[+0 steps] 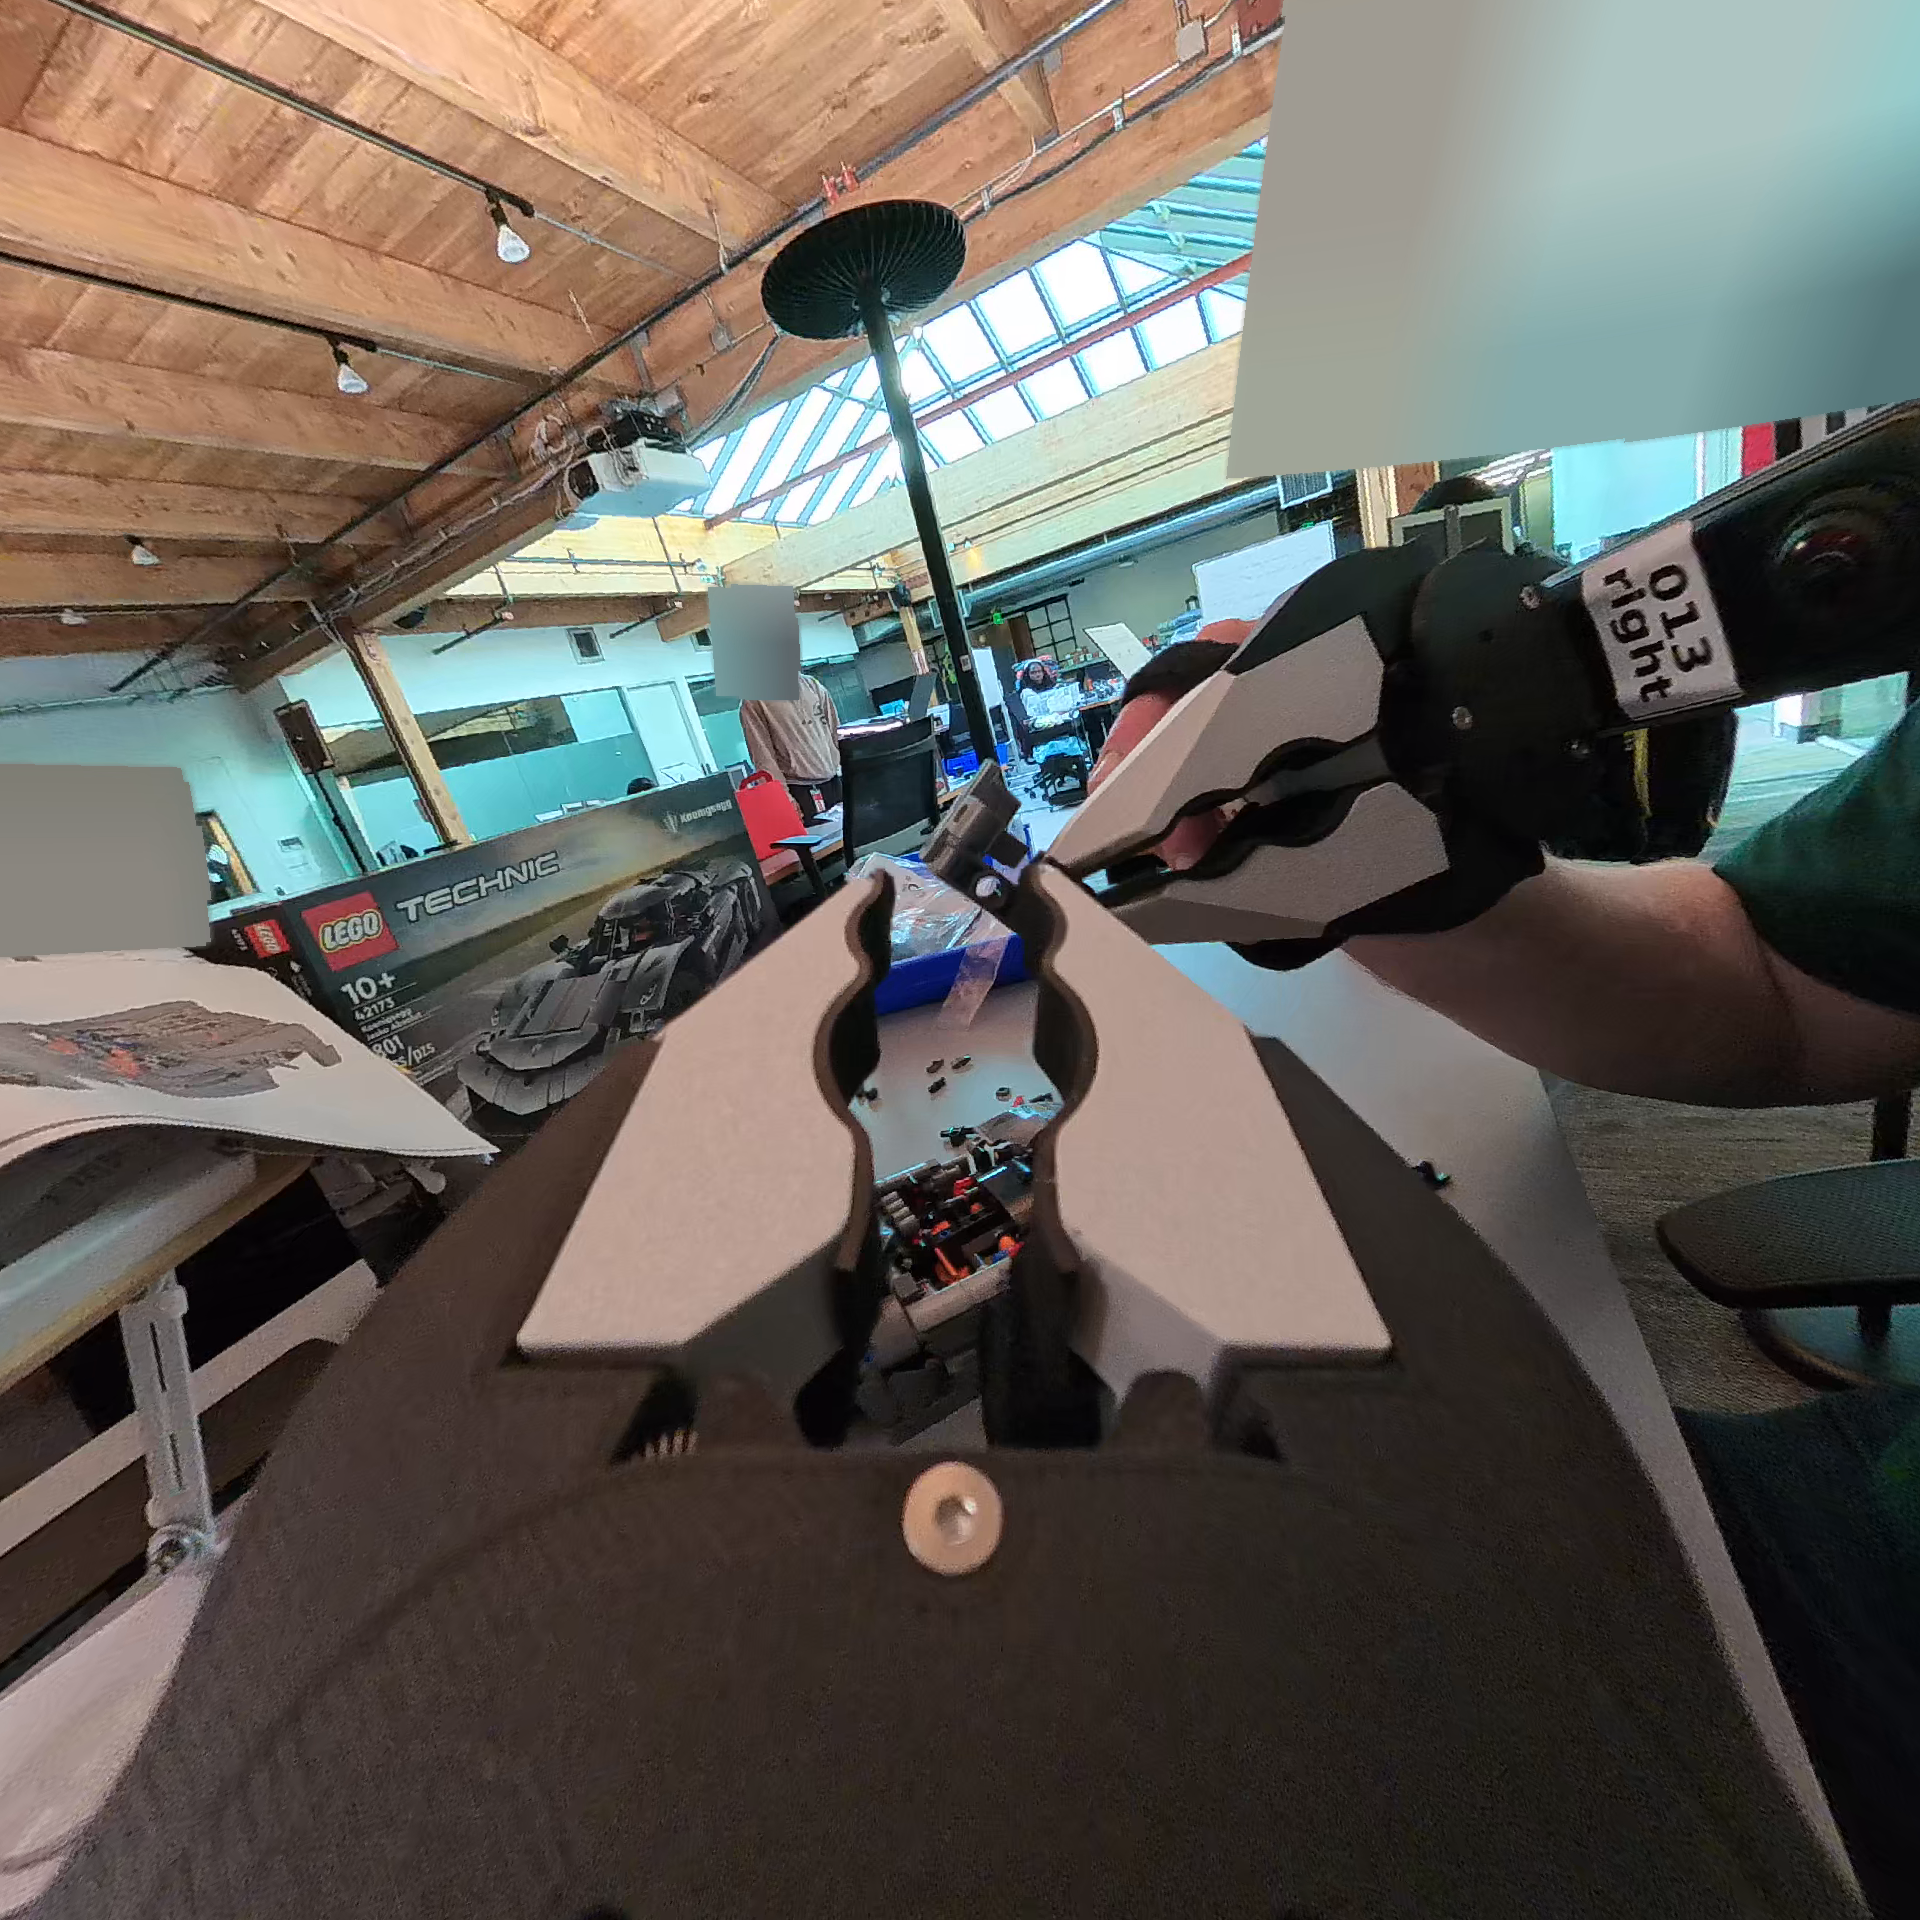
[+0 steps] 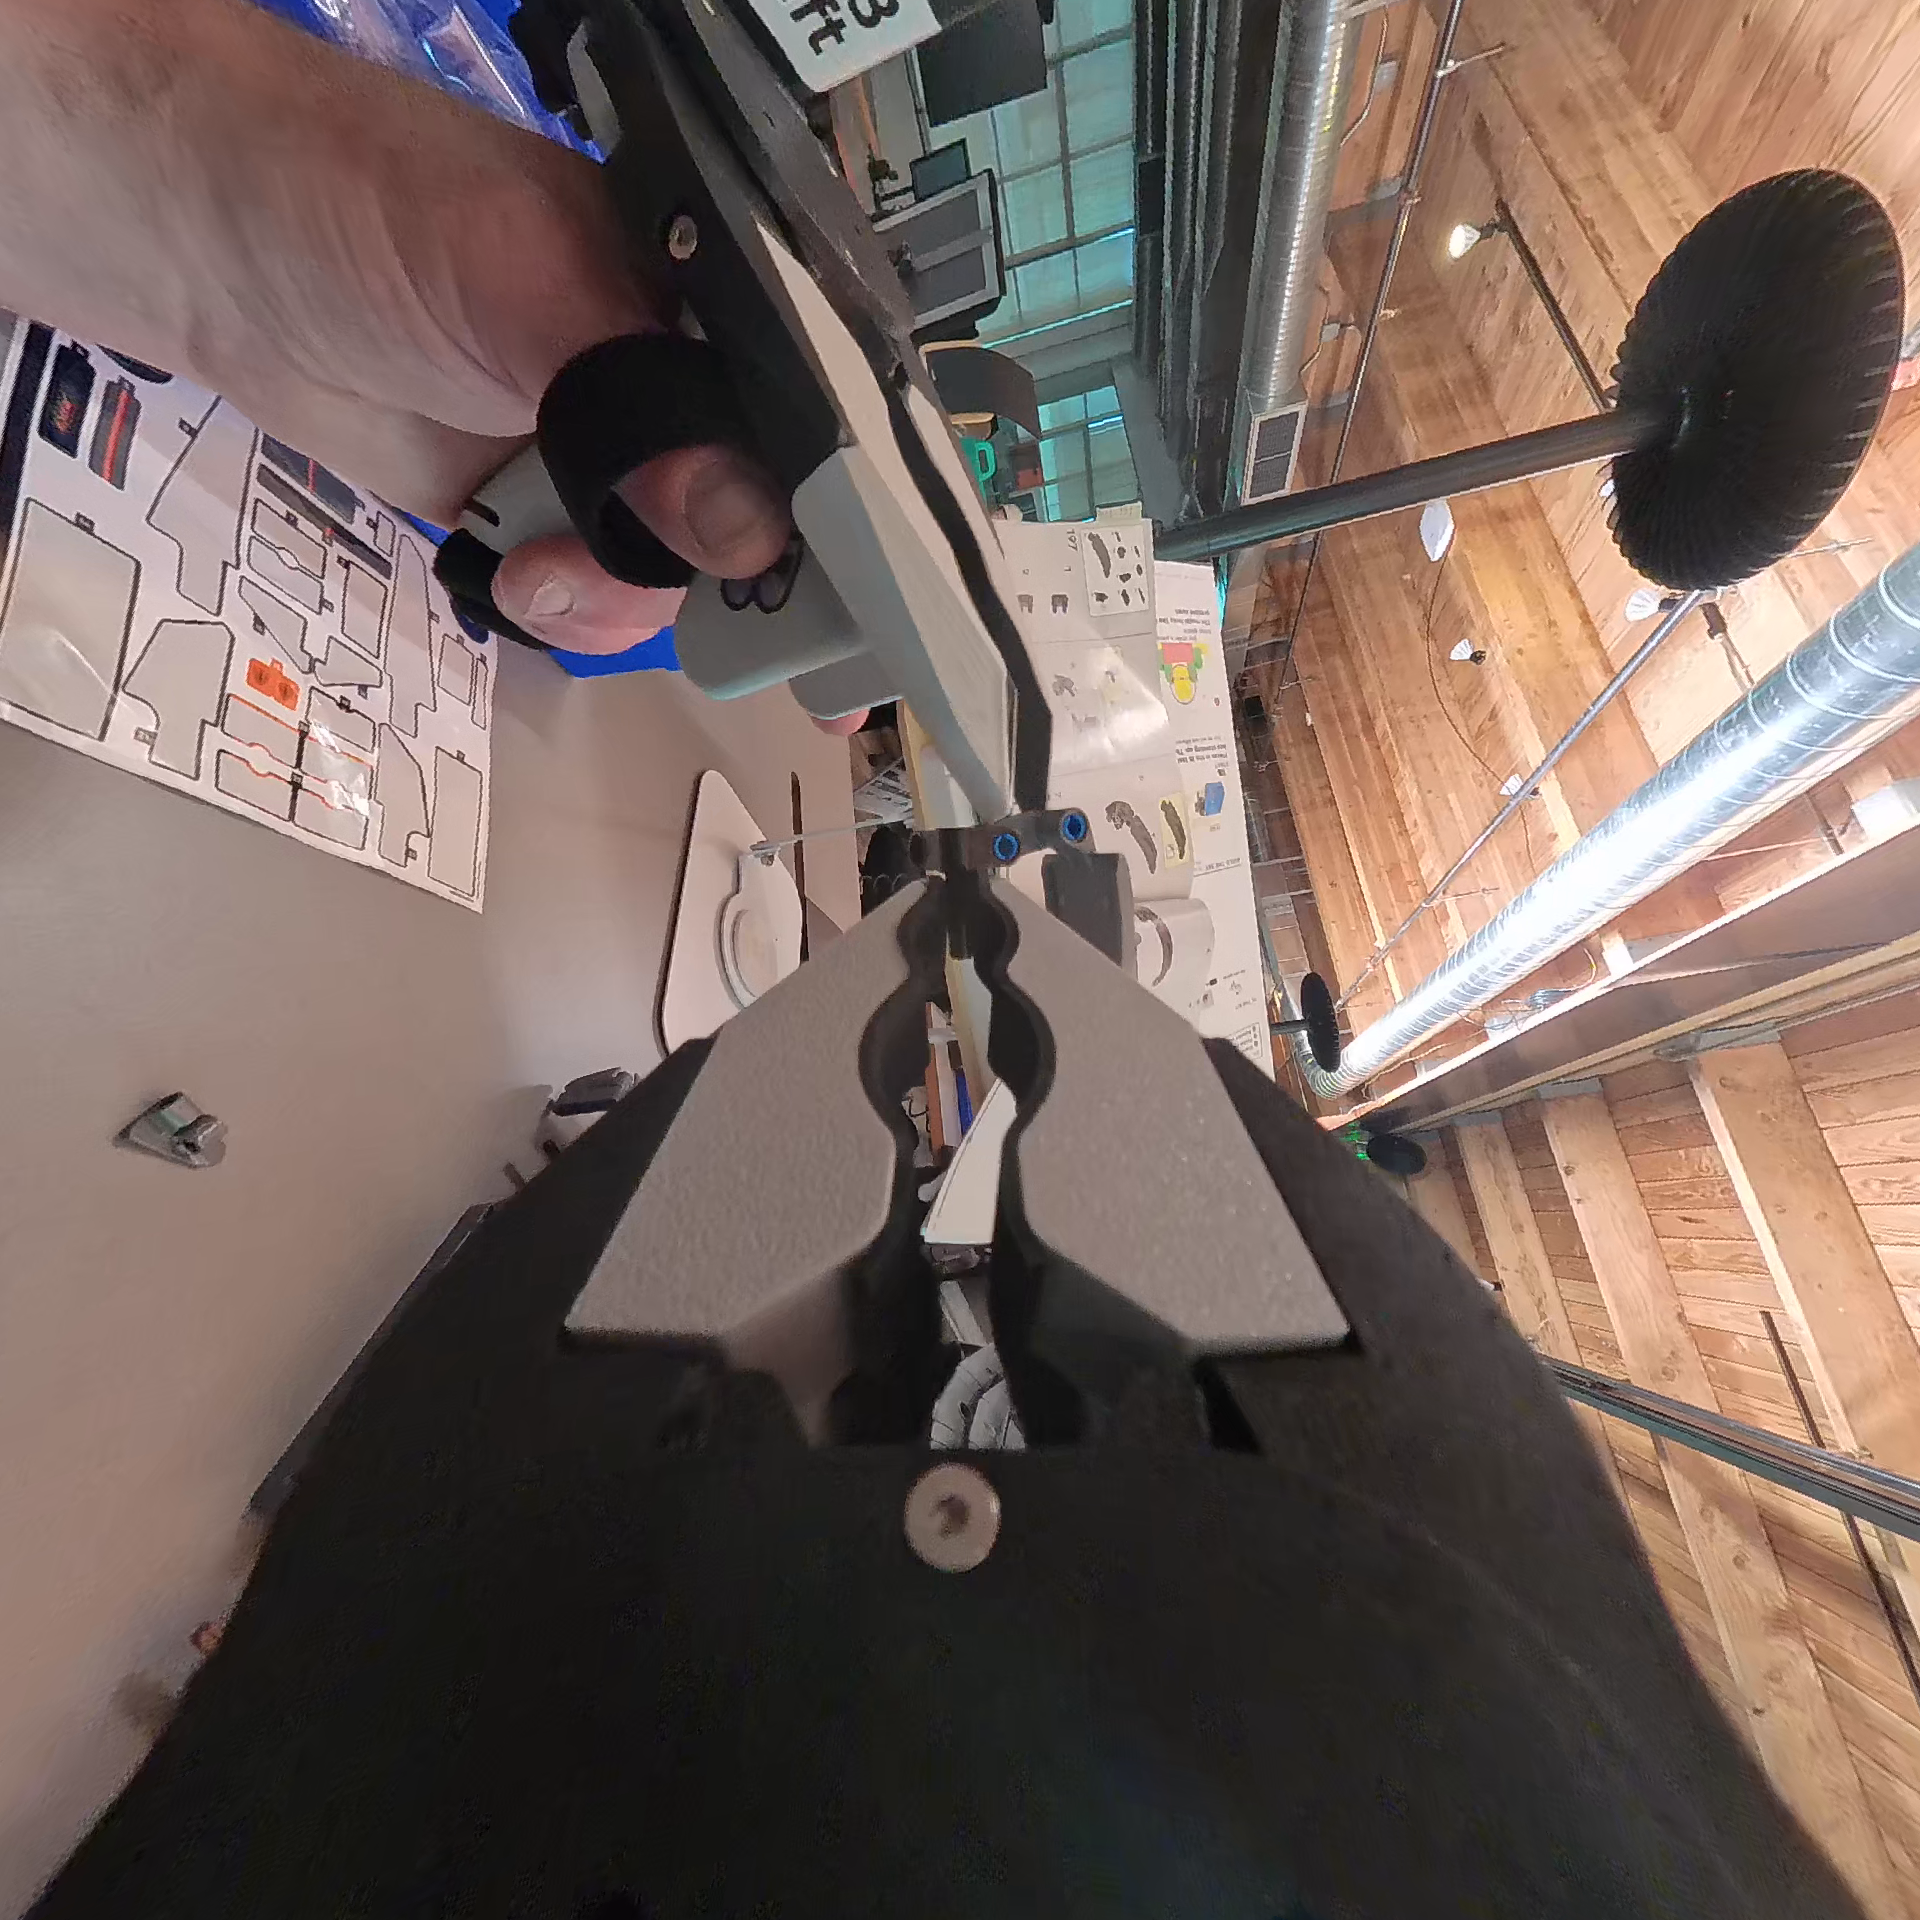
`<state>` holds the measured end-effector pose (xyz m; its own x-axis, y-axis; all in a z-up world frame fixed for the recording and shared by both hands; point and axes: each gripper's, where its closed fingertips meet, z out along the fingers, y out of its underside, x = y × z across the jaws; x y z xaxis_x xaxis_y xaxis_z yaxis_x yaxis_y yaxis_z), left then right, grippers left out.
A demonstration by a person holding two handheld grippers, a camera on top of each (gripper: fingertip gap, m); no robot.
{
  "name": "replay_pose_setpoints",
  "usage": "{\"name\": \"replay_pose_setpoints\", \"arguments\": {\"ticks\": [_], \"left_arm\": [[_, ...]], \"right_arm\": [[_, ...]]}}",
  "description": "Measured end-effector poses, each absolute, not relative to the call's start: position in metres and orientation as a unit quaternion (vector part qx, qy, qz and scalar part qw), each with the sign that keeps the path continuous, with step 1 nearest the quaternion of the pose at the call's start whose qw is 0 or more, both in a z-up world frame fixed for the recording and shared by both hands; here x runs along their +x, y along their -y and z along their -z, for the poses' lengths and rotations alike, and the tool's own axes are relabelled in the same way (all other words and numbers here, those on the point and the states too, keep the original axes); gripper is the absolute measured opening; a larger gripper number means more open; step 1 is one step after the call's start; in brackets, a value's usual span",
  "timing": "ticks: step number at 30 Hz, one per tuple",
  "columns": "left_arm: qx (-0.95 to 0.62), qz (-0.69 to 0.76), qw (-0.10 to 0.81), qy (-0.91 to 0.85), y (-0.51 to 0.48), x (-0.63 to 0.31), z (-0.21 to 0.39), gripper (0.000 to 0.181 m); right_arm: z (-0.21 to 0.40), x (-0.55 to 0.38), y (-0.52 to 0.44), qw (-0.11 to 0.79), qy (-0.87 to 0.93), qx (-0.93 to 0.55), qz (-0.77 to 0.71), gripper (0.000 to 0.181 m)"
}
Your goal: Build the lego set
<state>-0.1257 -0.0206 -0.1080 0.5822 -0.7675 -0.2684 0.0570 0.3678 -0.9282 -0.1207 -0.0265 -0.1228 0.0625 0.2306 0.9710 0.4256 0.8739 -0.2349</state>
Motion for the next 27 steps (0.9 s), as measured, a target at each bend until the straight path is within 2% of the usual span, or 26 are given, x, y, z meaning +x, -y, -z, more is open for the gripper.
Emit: {"name": "replay_pose_setpoints", "arguments": {"ticks": [27], "left_arm": [[-0.505,0.334,0.717,-0.344,0.013,-0.117,0.111,0.034]], "right_arm": [[0.124,-0.117,0.017,0.680,0.687,-0.235,0.102,0.002]]}}
